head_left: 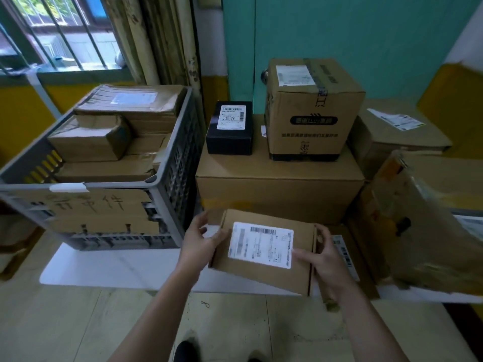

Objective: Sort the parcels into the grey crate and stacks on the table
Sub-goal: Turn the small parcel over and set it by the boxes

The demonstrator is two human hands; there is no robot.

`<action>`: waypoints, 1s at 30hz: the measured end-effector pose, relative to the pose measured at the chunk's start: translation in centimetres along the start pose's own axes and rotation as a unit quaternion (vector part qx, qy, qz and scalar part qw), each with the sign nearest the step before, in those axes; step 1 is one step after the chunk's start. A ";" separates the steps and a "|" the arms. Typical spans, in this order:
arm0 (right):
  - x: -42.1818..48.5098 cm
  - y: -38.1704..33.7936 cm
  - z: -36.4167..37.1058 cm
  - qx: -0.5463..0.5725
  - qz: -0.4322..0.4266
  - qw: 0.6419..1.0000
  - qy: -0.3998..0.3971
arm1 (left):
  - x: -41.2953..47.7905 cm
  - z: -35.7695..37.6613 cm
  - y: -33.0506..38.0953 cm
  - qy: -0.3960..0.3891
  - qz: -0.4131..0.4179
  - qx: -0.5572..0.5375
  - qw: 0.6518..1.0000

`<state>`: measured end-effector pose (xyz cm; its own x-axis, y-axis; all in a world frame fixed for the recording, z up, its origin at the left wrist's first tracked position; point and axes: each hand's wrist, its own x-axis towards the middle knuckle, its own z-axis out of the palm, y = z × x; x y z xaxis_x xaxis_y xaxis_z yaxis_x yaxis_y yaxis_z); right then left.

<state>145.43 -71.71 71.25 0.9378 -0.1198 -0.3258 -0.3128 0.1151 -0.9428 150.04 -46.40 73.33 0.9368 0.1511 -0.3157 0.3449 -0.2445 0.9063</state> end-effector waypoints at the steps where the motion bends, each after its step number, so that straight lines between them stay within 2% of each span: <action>1: 0.1 0.2 0.2 0.032 0.009 0.999 0.028 | -0.3 0.3 -0.5 0.008 -0.017 -0.004 1.000; 4: 0.2 1.1 1.0 0.127 0.035 0.988 0.080 | -1.2 0.9 -1.9 -0.007 -0.080 -0.040 0.996; 7: 0.0 1.9 2.1 0.150 0.070 0.984 0.066 | -1.6 1.6 -2.6 -0.068 -0.135 -0.150 0.977; 9: -0.2 2.6 2.6 0.106 0.084 0.991 0.022 | -1.4 1.8 -2.7 -0.089 -0.118 -0.189 0.971; 11: -0.5 3.0 2.7 0.017 0.091 0.994 -0.057 | -0.8 1.5 -2.6 -0.069 -0.091 -0.190 0.975; 14: -0.7 3.2 2.8 -0.090 0.090 0.981 -0.148 | -0.1 0.3 -2.5 -0.077 -0.040 -0.165 0.982; 17: -0.4 2.8 3.0 -0.102 0.091 0.977 -0.163 | 0.5 -0.6 -2.4 -0.108 0.034 -0.091 0.989; 19: -0.2 2.3 3.0 -0.107 0.094 0.975 -0.170 | 0.8 -0.8 -2.2 -0.117 0.054 -0.081 0.988; 26: 0.6 1.8 2.6 -0.116 0.093 0.972 -0.180 | 1.9 -1.5 -2.0 -0.135 0.060 -0.060 0.987; 30: 0.9 2.3 2.9 -0.115 0.093 0.976 -0.160 | 2.4 -1.5 -2.3 -0.139 0.053 -0.077 0.986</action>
<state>146.01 -68.72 69.03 0.8493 0.1996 -0.4887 -0.4728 -0.1240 -0.8724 151.42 -44.02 70.88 0.9545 -0.1415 -0.2626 0.2511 -0.0941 0.9634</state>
